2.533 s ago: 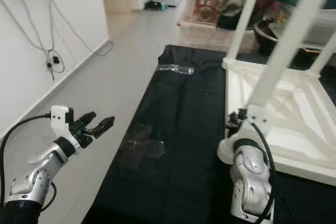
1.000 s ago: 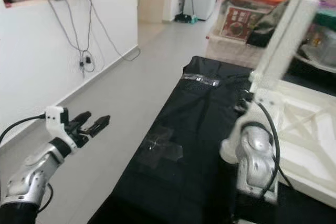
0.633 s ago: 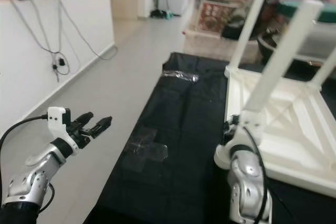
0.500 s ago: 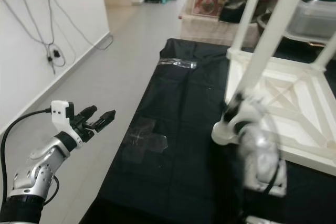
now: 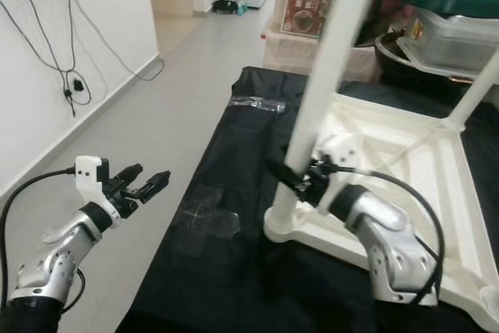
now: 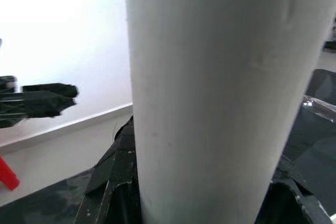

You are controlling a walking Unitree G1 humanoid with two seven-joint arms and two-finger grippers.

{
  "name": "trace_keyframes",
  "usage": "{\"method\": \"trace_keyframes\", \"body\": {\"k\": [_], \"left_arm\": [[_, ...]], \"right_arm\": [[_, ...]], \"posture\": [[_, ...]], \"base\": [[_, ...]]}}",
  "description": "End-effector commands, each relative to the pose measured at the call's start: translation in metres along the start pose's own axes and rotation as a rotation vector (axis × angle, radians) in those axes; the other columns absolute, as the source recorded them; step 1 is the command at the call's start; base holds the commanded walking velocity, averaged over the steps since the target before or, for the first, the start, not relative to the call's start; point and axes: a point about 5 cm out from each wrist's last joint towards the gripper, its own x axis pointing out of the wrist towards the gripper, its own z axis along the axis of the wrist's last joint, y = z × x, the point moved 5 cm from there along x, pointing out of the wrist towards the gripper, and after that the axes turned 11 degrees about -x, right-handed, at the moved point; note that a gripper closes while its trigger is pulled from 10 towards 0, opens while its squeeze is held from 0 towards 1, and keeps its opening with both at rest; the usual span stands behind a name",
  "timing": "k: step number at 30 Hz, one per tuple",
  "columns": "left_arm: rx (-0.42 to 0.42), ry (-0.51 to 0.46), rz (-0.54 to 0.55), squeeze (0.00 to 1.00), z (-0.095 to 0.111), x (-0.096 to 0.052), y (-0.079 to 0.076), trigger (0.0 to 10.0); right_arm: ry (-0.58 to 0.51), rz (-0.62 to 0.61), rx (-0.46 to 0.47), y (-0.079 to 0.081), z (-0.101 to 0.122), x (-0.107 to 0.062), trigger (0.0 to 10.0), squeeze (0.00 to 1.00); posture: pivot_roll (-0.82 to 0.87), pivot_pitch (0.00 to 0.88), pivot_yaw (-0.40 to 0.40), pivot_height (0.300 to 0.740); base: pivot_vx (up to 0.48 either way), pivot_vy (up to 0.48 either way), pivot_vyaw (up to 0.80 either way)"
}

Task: Building children table

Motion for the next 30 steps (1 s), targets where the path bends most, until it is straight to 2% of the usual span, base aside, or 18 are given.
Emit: {"method": "trace_keyframes", "body": {"k": [1,3,4,5,6,7,8,10,11,19,20,21,22,23,24,27,28,30], "left_arm": [[-0.002,0.011,0.0,0.0,-0.003,-0.001,0.0,10.0],[-0.002,0.011,0.0,0.0,-0.003,-0.001,0.0,10.0],[-0.002,0.012,-0.001,0.0,-0.003,-0.001,0.0,10.0],[-0.002,0.012,-0.001,0.0,-0.003,-0.001,0.0,10.0],[-0.002,0.013,-0.003,0.0,-0.003,-0.001,0.0,10.0],[-0.002,0.013,-0.003,0.0,-0.003,-0.001,0.0,10.0],[-0.001,0.015,-0.004,0.0,-0.003,-0.002,0.0,10.0],[-0.001,0.015,-0.004,0.0,-0.003,-0.002,0.0,10.0],[0.001,0.018,-0.004,0.0,-0.003,-0.002,0.0,10.0],[0.003,0.019,-0.005,0.0,-0.003,-0.001,0.0,10.0],[0.003,0.017,-0.004,0.0,-0.003,-0.001,0.001,10.0],[0.002,0.015,-0.002,0.0,-0.003,-0.001,0.001,10.0],[0.001,0.013,-0.001,0.0,-0.003,-0.001,0.001,10.0],[0.0,0.011,0.0,0.0,-0.003,-0.001,0.001,10.0],[0.0,0.01,-0.001,0.0,-0.003,-0.001,0.0,10.0],[-0.002,0.01,-0.002,0.0,-0.003,-0.001,0.0,10.0],[-0.003,0.01,-0.003,0.0,-0.003,-0.001,0.0,10.0],[-0.004,0.01,-0.006,0.0,-0.003,0.0,-0.001,10.0]], "right_arm": [[0.314,-0.364,0.046,-0.039,-0.064,-0.005,0.0,0.0],[0.314,-0.364,0.046,-0.039,-0.064,-0.005,0.0,0.0],[0.411,-0.652,0.13,-0.069,-0.083,-0.028,0.0,0.0],[0.411,-0.652,0.13,-0.069,-0.083,-0.028,0.0,0.0],[0.514,-0.894,0.187,-0.085,-0.102,-0.059,0.0,0.0],[0.514,-0.894,0.187,-0.085,-0.102,-0.059,0.0,0.0],[0.6,-1.1,0.212,-0.084,-0.116,-0.095,0.0,0.0],[0.6,-1.1,0.212,-0.084,-0.116,-0.095,0.0,0.0],[0.682,-1.239,0.205,-0.061,-0.124,-0.128,0.0,0.0],[0.629,-1.113,0.133,-0.043,-0.105,-0.104,0.2,0.0],[0.604,-1.068,0.142,-0.042,-0.101,-0.094,10.0,0.0],[0.542,-0.95,0.142,-0.038,-0.093,-0.073,10.0,0.0],[0.449,-0.832,0.148,-0.033,-0.078,-0.053,10.0,0.45],[0.393,-0.769,0.153,-0.029,-0.068,-0.04,10.0,0.45],[0.322,-0.742,0.149,-0.033,-0.053,-0.032,10.0,1.0],[0.28,-0.756,0.16,-0.044,-0.038,-0.029,10.0,1.0],[0.257,-0.741,0.159,-0.051,-0.031,-0.027,10.0,0.0],[0.193,-0.682,0.173,-0.058,-0.019,-0.022,10.0,0.0]], "posture": [[-0.08,0.0,-0.061,0.74],[-0.08,0.0,-0.061,0.74],[-0.08,0.0,-0.057,0.74],[-0.08,0.0,-0.057,0.74],[-0.08,0.0,-0.055,0.74],[-0.08,0.0,-0.055,0.74],[-0.08,0.0,-0.051,0.74],[-0.08,0.0,-0.051,0.74],[-0.09,0.0,-0.045,0.74],[-0.09,0.0,-0.051,0.74],[-0.09,0.0,-0.051,0.74],[-0.09,0.0,-0.056,0.74],[-0.09,0.0,-0.056,0.74],[-0.09,0.0,-0.056,0.74],[-0.09,0.0,-0.057,0.74],[-0.1,0.0,-0.056,0.74],[-0.1,0.0,-0.055,0.74],[-0.1,0.0,-0.057,0.74]], "base": [[0.0,0.0,0.0],[0.0,0.0,0.0],[0.0,0.0,0.0],[0.0,0.0,0.0],[0.0,0.0,0.0],[0.0,0.0,0.0],[0.0,0.0,0.0],[0.0,0.0,0.0],[0.0,0.0,0.0],[0.0,0.0,0.0],[0.0,0.0,0.0],[0.0,0.0,0.0],[0.0,0.0,0.0],[0.0,0.0,0.0],[0.0,0.0,0.0],[0.0,0.0,0.0],[0.0,0.0,0.0],[0.0,0.0,0.0]]}}
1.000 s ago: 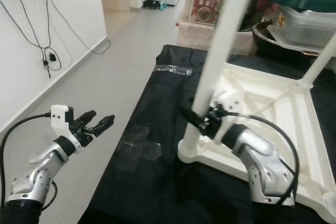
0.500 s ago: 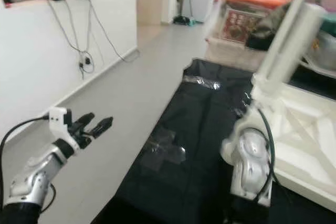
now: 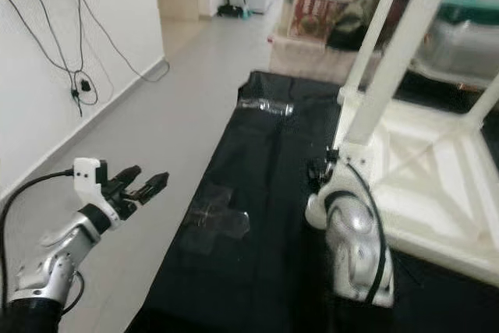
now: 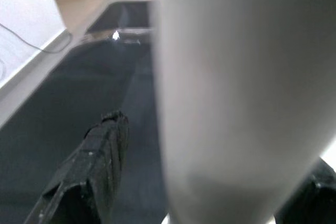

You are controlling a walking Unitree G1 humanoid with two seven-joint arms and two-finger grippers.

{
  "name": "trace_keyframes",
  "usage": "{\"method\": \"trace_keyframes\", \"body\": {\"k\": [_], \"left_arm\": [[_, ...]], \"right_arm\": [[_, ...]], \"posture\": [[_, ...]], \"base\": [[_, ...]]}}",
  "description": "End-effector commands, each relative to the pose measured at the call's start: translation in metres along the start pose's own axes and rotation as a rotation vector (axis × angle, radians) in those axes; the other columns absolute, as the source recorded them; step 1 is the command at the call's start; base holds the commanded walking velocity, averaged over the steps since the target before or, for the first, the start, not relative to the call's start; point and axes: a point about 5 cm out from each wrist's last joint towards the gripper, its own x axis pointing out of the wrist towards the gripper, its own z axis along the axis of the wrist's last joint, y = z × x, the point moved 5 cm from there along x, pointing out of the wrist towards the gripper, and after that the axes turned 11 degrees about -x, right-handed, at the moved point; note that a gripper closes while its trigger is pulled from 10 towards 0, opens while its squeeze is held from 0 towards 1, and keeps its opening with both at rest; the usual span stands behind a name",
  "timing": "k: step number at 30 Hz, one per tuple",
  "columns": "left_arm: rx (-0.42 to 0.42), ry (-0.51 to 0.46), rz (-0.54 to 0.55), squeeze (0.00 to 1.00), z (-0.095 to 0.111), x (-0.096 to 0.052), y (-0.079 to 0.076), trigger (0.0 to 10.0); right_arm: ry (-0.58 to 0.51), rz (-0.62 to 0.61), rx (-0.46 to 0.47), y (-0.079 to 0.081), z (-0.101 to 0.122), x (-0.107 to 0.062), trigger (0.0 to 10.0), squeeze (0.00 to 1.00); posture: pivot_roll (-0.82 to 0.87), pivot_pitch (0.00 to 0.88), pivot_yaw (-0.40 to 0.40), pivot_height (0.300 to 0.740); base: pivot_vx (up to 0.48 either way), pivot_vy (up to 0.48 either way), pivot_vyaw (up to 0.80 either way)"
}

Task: Building children table

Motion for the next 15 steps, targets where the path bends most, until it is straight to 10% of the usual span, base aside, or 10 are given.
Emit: {"method": "trace_keyframes", "body": {"k": [1,6,9,13,14,15], "left_arm": [[-0.005,0.006,-0.002,0.0,-0.002,0.0,-0.001,10.0],[-0.008,0.006,-0.006,0.0,-0.003,0.001,-0.002,10.0],[-0.013,0.004,-0.009,0.0,-0.003,0.002,-0.003,10.0],[-0.015,0.0,-0.008,0.0,-0.003,0.003,-0.003,10.0],[-0.015,-0.002,-0.006,0.0,-0.003,0.003,-0.003,10.0],[-0.016,-0.004,-0.005,0.0,-0.003,0.002,-0.003,10.0]], "right_arm": [[-0.03,0.054,0.038,-0.002,0.009,0.004,10.0,0.0],[-0.122,0.257,0.142,0.008,0.027,0.001,10.0,0.0],[-0.227,0.758,0.16,0.037,0.029,-0.031,10.0,0.0],[-0.23,0.923,0.099,0.058,0.021,-0.043,8.7,0.0],[-0.233,0.962,0.089,0.066,0.019,-0.047,0.1,0.0],[-0.233,0.988,0.078,0.072,0.016,-0.05,0.0,0.0]], "posture": [[-0.1,0.0,-0.057,0.74],[-0.1,0.0,-0.059,0.74],[-0.09,0.0,-0.067,0.74],[-0.08,0.0,-0.078,0.74],[-0.08,0.0,-0.077,0.74],[-0.08,0.0,-0.077,0.74]], "base": [[0.0,0.0,0.0],[0.0,0.0,0.0],[0.0,0.0,0.0],[0.0,0.0,0.0],[0.0,0.0,0.0],[0.0,0.0,0.0]]}}
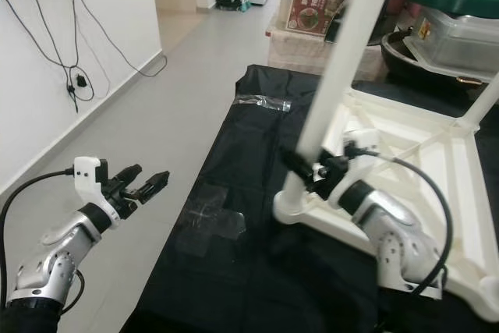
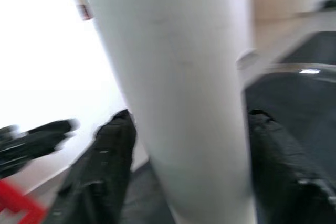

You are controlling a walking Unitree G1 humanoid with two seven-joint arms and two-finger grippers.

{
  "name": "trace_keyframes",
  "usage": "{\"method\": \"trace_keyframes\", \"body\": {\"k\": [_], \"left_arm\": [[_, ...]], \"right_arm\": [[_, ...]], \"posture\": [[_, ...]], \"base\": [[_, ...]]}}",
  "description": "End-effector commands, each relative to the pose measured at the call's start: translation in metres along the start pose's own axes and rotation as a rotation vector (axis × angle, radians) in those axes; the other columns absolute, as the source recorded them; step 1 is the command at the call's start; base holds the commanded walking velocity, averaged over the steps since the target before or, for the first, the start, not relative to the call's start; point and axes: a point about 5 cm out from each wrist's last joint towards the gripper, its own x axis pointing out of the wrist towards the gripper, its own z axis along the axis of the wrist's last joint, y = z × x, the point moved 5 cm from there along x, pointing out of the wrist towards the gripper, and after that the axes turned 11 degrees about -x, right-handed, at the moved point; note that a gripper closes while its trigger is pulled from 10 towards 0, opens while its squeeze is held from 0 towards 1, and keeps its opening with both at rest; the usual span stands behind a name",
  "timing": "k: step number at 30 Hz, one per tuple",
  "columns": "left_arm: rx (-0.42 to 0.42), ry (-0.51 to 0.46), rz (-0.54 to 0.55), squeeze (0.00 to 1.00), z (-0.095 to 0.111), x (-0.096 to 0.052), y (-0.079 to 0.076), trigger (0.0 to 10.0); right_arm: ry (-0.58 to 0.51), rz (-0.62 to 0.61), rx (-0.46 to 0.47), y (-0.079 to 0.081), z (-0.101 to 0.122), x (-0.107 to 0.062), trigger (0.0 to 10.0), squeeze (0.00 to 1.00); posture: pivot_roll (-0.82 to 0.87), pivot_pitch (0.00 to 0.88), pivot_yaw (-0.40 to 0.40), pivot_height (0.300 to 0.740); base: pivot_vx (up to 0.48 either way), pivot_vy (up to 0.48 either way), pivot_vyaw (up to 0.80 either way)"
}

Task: Building children table

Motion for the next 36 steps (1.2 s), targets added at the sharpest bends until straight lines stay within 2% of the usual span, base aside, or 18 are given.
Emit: {"method": "trace_keyframes", "body": {"k": [1,5,7,9,10,12,13,15,16,19,21,22,25,26,30,31,34,36], "left_arm": [[-0.008,0.001,0.005,0.0,-0.003,0.0,0.001,10.0],[-0.008,0.0,0.006,0.0,-0.002,-0.001,0.001,10.0],[-0.008,0.003,0.005,0.0,-0.002,-0.001,0.001,10.0],[-0.009,0.005,0.002,0.0,-0.001,-0.001,0.002,10.0],[-0.009,0.005,0.002,0.0,-0.001,-0.001,0.002,10.0],[-0.012,0.005,0.002,0.0,-0.001,-0.001,0.002,10.0],[-0.012,0.005,0.002,0.0,-0.001,-0.001,0.002,10.0],[-0.013,0.005,0.001,0.0,-0.001,-0.001,0.002,10.0],[-0.013,0.005,0.001,0.0,-0.001,-0.001,0.002,10.0],[-0.013,0.003,0.002,0.0,-0.001,-0.002,0.002,10.0],[-0.013,0.004,0.001,0.0,0.0,-0.002,0.003,10.0],[-0.014,0.004,0.0,0.0,0.0,-0.002,0.003,10.0],[-0.014,0.004,0.0,0.0,0.0,-0.001,0.003,10.0],[-0.014,0.004,-0.001,0.0,-0.001,-0.001,0.003,10.0],[-0.013,0.005,-0.001,0.0,-0.001,-0.001,0.003,10.0],[-0.014,0.004,0.0,0.0,-0.001,-0.001,0.003,10.0],[-0.017,0.001,0.0,0.0,-0.001,-0.001,0.003,10.0],[-0.017,0.001,0.0,0.0,-0.001,-0.001,0.003,10.0]], "right_arm": [[-0.005,0.148,0.015,0.029,-0.007,0.01,0.0,0.0],[0.038,0.036,0.03,0.022,-0.023,0.018,0.0,0.0],[0.096,-0.134,0.026,0.005,-0.036,0.022,0.0,0.0],[0.243,-0.475,0.034,-0.032,-0.064,0.008,0.0,0.0],[0.243,-0.475,0.034,-0.032,-0.064,0.008,0.0,0.0],[0.434,-0.85,0.067,-0.066,-0.095,-0.029,0.0,0.0],[0.434,-0.85,0.067,-0.066,-0.095,-0.029,0.0,0.0],[0.561,-1.13,0.064,-0.078,-0.113,-0.078,0.0,0.0],[0.561,-1.13,0.064,-0.078,-0.113,-0.078,0.0,0.0],[0.645,-1.28,-0.011,-0.068,-0.115,-0.116,0.0,0.0],[0.63,-1.27,-0.066,-0.062,-0.103,-0.116,0.0,0.0],[0.591,-1.19,-0.068,-0.058,-0.095,-0.1,10.0,0.0],[0.522,-1.156,-0.068,-0.056,-0.085,-0.088,10.0,0.0],[0.468,-1.129,-0.065,-0.055,-0.077,-0.079,10.0,1.0],[0.372,-1.063,-0.075,-0.055,-0.059,-0.058,10.0,1.0],[0.321,-0.986,-0.054,-0.057,-0.052,-0.046,10.0,0.0],[0.121,-0.728,-0.052,-0.067,-0.013,-0.018,10.0,0.0],[0.121,-0.728,-0.052,-0.067,-0.013,-0.018,10.0,0.0]], "posture": [[-0.08,0.0,-0.077,0.74],[-0.08,0.0,-0.069,0.74],[-0.09,0.0,-0.067,0.74],[-0.1,0.0,-0.058,0.74],[-0.1,0.0,-0.058,0.74],[-0.1,0.0,-0.058,0.74],[-0.1,0.0,-0.058,0.74],[-0.09,0.0,-0.062,0.74],[-0.09,0.0,-0.062,0.74],[-0.11,0.0,-0.051,0.74],[-0.11,0.0,-0.05,0.74],[-0.12,0.0,-0.049,0.74],[-0.12,0.0,-0.048,0.74],[-0.11,0.0,-0.051,0.74],[-0.11,0.0,-0.056,0.74],[-0.11,0.0,-0.055,0.74],[-0.11,0.0,-0.058,0.74],[-0.11,0.0,-0.058,0.74]], "base": [[0.0,0.0,0.0],[0.0,0.0,0.0],[0.0,0.0,0.0],[0.0,0.0,0.0],[0.0,0.0,0.0],[0.0,0.0,0.0],[0.0,0.0,0.0],[0.0,0.0,0.0],[0.0,0.0,0.0],[0.0,0.0,0.0],[0.0,0.0,0.0],[0.0,0.0,0.0],[0.0,0.0,0.0],[0.0,0.0,0.0],[0.0,0.0,0.0],[0.0,0.0,0.0],[0.0,0.0,0.0],[0.0,0.0,0.0]]}}
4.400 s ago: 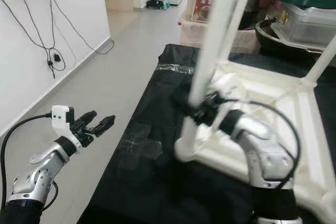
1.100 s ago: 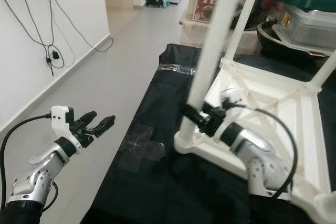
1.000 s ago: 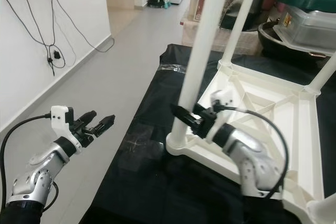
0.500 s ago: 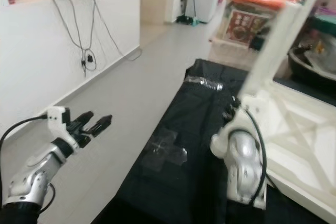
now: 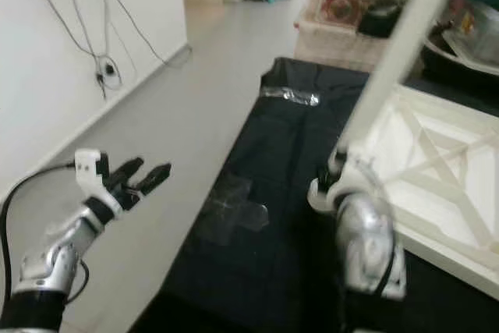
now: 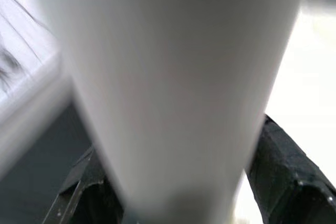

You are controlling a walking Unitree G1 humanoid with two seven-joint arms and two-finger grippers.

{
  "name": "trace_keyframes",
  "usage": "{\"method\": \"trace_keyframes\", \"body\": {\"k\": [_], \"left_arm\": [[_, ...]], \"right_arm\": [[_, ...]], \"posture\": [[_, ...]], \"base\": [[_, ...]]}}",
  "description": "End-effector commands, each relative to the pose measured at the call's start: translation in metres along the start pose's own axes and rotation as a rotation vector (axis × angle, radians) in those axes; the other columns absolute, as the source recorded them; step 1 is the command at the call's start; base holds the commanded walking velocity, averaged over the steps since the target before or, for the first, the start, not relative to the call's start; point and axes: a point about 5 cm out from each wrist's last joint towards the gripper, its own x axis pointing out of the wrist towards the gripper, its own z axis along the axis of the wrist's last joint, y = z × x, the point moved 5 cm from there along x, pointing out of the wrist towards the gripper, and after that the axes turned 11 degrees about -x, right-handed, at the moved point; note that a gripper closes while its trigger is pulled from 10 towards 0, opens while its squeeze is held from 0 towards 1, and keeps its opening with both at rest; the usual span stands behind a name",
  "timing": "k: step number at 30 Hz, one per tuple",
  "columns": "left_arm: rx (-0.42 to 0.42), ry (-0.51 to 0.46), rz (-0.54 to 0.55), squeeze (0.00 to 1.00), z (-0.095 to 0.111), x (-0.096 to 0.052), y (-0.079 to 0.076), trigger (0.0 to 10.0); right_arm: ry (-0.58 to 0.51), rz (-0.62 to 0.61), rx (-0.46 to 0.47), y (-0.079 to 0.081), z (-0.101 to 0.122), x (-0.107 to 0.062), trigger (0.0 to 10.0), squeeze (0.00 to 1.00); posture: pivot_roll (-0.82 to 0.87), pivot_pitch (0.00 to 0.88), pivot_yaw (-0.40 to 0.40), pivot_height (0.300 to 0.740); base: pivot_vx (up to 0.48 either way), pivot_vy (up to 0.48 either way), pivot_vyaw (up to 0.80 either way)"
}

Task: Building children table

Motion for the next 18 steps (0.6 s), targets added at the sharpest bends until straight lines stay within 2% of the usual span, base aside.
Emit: {"method": "trace_keyframes", "body": {"k": [1,2,4,7,9,10,11,13,15,17,18], "left_arm": [[-0.01,0.012,0.005,0.0,-0.004,-0.001,0.002,10.0],[-0.01,0.012,0.005,0.0,-0.004,-0.001,0.002,10.0],[-0.011,0.014,0.005,0.0,-0.005,-0.001,0.002,10.0],[-0.011,0.014,0.005,0.0,-0.005,-0.001,0.002,10.0],[-0.012,0.014,0.004,0.0,-0.005,0.0,0.002,10.0],[-0.012,0.013,0.005,0.0,-0.005,0.0,0.002,10.0],[-0.012,0.013,0.006,0.0,-0.006,0.0,0.002,10.0],[-0.011,0.013,0.006,0.0,-0.006,0.0,0.002,10.0],[-0.01,0.011,0.01,0.0,-0.006,-0.001,0.002,10.0],[-0.01,0.011,0.011,0.0,-0.006,-0.001,0.002,10.0],[-0.01,0.01,0.012,0.0,-0.006,-0.002,0.002,10.0]], "right_arm": [[-0.059,0.19,0.002,0.017,0.005,0.0,10.0,0.0],[-0.059,0.19,0.002,0.017,0.005,0.0,10.0,0.0],[-0.111,0.395,-0.077,0.032,0.01,-0.007,10.0,0.0],[-0.111,0.395,-0.077,0.032,0.01,-0.007,10.0,0.0],[-0.105,0.499,-0.104,0.042,0.005,-0.007,10.0,0.0],[-0.101,0.52,-0.109,0.047,0.002,-0.004,8.2,0.0],[-0.112,0.547,-0.078,0.054,0.003,-0.001,0.3,0.0],[-0.121,0.563,-0.054,0.058,0.004,0.0,0.3,0.0],[-0.152,0.641,-0.015,0.069,0.006,-0.006,0.0,0.0],[-0.161,0.675,-0.004,0.072,0.006,-0.009,0.0,0.0],[-0.175,0.746,0.025,0.079,0.005,-0.02,0.0,0.0]], "posture": [[-0.1,0.0,-0.06,0.74],[-0.1,0.0,-0.06,0.74],[-0.1,0.0,-0.063,0.74],[-0.1,0.0,-0.063,0.74],[-0.1,0.0,-0.065,0.74],[-0.1,0.0,-0.065,0.74],[-0.08,0.0,-0.078,0.74],[-0.08,0.0,-0.078,0.74],[-0.08,0.0,-0.078,0.74],[-0.08,0.0,-0.078,0.74],[-0.08,0.0,-0.076,0.74]], "base": [[0.0,0.0,0.0],[0.0,0.0,0.0],[0.0,0.0,0.0],[0.0,0.0,0.0],[0.0,0.0,0.0],[0.0,0.0,0.0],[0.0,0.0,0.0],[0.0,0.0,0.0],[0.0,0.0,0.0],[0.0,0.0,0.0],[0.0,0.0,0.0]]}}
